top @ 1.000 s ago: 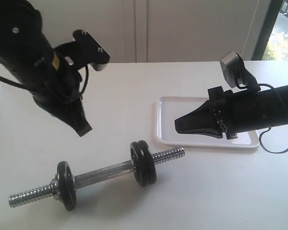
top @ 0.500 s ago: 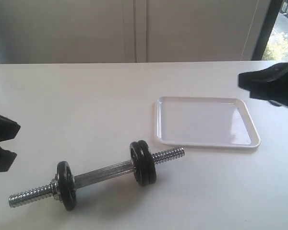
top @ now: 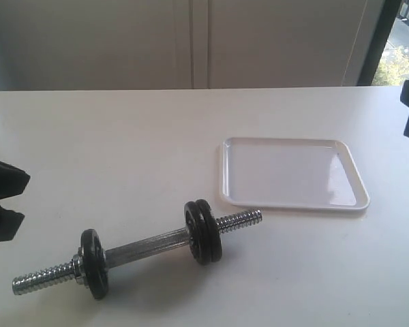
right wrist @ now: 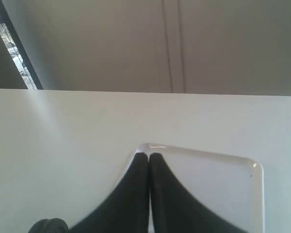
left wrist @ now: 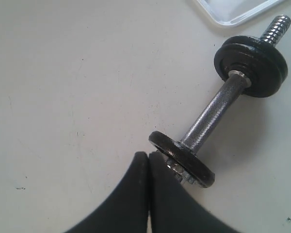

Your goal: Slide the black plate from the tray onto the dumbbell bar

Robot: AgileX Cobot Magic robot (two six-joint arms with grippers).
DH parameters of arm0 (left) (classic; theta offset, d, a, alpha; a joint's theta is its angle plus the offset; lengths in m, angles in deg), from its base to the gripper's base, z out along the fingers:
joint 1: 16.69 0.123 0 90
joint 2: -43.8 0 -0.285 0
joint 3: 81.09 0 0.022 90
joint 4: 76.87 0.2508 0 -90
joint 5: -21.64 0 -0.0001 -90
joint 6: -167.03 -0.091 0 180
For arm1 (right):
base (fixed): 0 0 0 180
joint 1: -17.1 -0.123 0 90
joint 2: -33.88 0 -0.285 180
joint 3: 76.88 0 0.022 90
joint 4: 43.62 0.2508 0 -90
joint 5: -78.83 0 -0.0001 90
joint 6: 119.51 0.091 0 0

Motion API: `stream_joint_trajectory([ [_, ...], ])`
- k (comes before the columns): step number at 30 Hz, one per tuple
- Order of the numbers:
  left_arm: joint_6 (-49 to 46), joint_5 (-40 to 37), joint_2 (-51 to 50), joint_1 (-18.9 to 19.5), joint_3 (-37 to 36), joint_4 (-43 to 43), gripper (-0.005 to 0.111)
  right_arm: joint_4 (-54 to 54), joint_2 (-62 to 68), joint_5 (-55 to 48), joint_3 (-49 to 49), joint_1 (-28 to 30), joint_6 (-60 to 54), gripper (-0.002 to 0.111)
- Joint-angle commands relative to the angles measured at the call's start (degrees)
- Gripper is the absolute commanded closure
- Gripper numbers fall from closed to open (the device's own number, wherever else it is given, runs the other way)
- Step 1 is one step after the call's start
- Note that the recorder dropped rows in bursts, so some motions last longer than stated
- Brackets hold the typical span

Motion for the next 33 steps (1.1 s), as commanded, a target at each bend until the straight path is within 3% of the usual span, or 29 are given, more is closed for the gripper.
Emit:
stream_joint_trajectory([
  [1,0.61,-0.22,0.45,-0.27,-0.34,-0.71,0.107,-0.21,-0.29,0.27,-0.35,0.18,0.37,0.108],
  [7,0.59,-0.35,0.45,-0.13,-0.34,-0.30,0.107,-0.21,-0.27,0.40,-0.35,0.18,0.37,0.108],
  [10,0.59,-0.16,2.22,2.35,-0.34,-1.58,0.107,-0.10,-0.27,0.53,-0.35,0.18,0.37,0.108],
  [19,0.59,-0.27,18.21,21.30,-0.43,0.11,0.107,-0.10,-0.27,1.09,-0.35,0.18,0.37,0.108],
  [33,0.59,-0.48,45.26,35.51,-0.43,3.29,0.107,-0.10,-0.27,1.09,-0.35,0.18,-0.38,0.108],
])
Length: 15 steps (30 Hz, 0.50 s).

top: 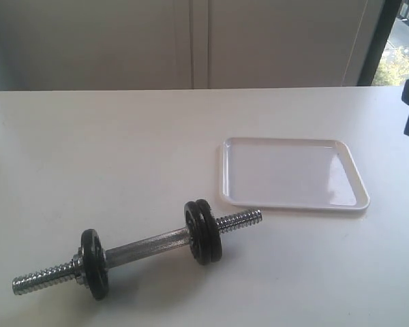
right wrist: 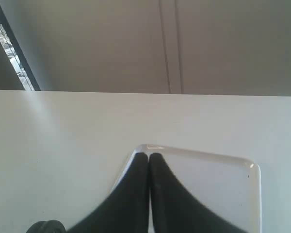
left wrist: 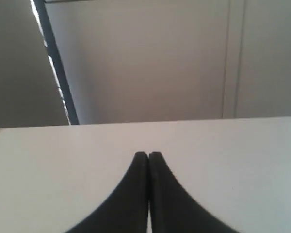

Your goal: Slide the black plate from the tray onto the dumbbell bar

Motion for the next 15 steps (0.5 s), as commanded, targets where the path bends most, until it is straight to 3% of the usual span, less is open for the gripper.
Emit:
stream_joint_trajectory([
  [1,0.59,-0.31,6.14,4.11,-0.22,1.84,0.107,0.01,-0.27,0.60,-0.35,0.18,-0.39,0.108],
  [8,0.71,1.23,8.77,6.43,-0.59,0.37,0.107,0.01,-0.27,0.60,-0.35,0.18,-0.27,0.108],
  [15,0.71,8.54,8.77,6.43,-3.96,-13.32,0.107,0.12,-0.27,0.75,-0.35,0.18,-0.28,0.108],
])
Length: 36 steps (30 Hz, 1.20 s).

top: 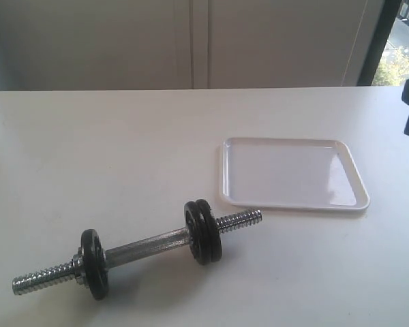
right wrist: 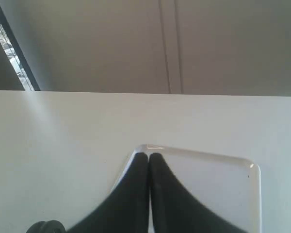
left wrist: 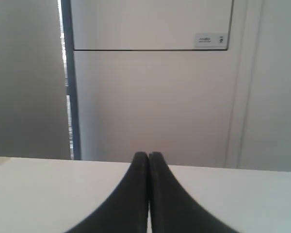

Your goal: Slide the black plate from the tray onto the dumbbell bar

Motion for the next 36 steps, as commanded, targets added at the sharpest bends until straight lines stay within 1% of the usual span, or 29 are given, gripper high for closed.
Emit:
stream_joint_trajectory([
  [1,0.57,3.14,0.31,0.14,-1.72,-10.74,0.107,0.12,-0.27,0.71,-0.35,0.18,-0.28,0.108],
  [2,0.57,3.14,0.31,0.14,-2.39,-14.94,0.107,0.12,-0.27,0.71,-0.35,0.18,-0.28,0.108],
  [3,0.57,3.38,0.31,0.14,-2.85,-16.42,0.107,0.12,-0.27,0.71,-0.35,0.18,-0.28,0.108],
  [9,0.57,4.76,0.31,0.14,-6.21,-21.59,0.107,0.12,-0.27,0.80,-0.35,0.18,-0.28,0.108],
  [11,0.57,8.48,0.18,0.14,-10.84,-26.48,0.107,0.12,-0.27,0.80,-0.35,0.18,-0.28,0.108],
  [13,0.57,15.90,0.18,0.14,-19.97,-27.24,0.107,0.12,-0.27,0.94,-0.35,0.18,-0.28,0.108],
  [15,0.57,21.64,0.31,0.14,-26.56,-25.31,0.107,0.12,-0.27,0.94,-0.35,0.18,-0.28,0.108],
  [17,0.44,25.11,0.31,0.14,-32.78,-21.43,0.107,0.12,-0.27,0.94,-0.35,0.18,-0.28,0.108],
  [19,0.44,26.95,0.31,0.14,-37.77,-17.62,0.107,0.12,-0.27,1.01,-0.35,0.18,-0.28,0.108],
  [21,-0.11,27.98,0.31,0.14,-41.59,-16.54,0.107,0.12,-0.27,1.01,-0.35,0.18,-0.28,0.108],
  [24,-1.41,28.02,0.31,0.14,-43.17,-16.54,0.107,0.12,-0.27,1.01,-0.35,0.18,-0.28,0.108],
  [27,-3.28,23.74,0.31,0.14,-43.17,-16.54,0.107,0.12,-0.27,1.01,-0.35,0.18,-0.28,0.108],
  [29,-6.82,21.53,0.31,0.14,-43.17,-17.96,0.107,0.12,-0.27,1.01,-0.35,0.18,-0.28,0.108],
  [33,-16.86,16.42,0.31,0.14,-43.17,-20.79,0.107,0.12,-0.27,1.01,-0.35,0.18,-0.28,0.108],
  [36,-18.12,16.05,0.31,0.14,-43.17,-20.79,0.107,0.12,-0.27,1.01,-0.35,0.18,-0.28,0.108],
])
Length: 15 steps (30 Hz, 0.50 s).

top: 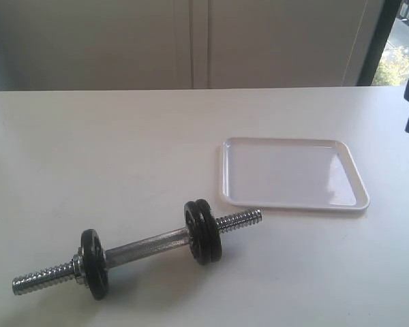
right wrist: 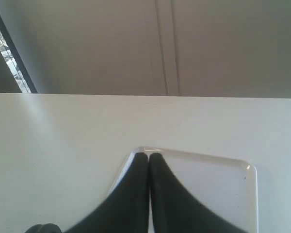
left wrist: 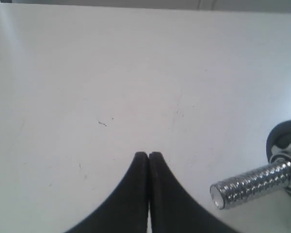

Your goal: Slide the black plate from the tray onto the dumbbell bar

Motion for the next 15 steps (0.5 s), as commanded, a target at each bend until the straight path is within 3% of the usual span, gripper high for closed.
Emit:
stream_joint_trajectory([
  [1,-3.35,-1.92,0.22,0.14,-0.27,-1.24,0.107,0.12,-0.27,0.24,-0.26,0.18,-0.28,0.108],
  [15,-2.86,-0.94,0.22,1.33,-0.27,0.91,0.107,0.12,-0.27,0.24,-0.26,0.18,-0.28,0.108],
])
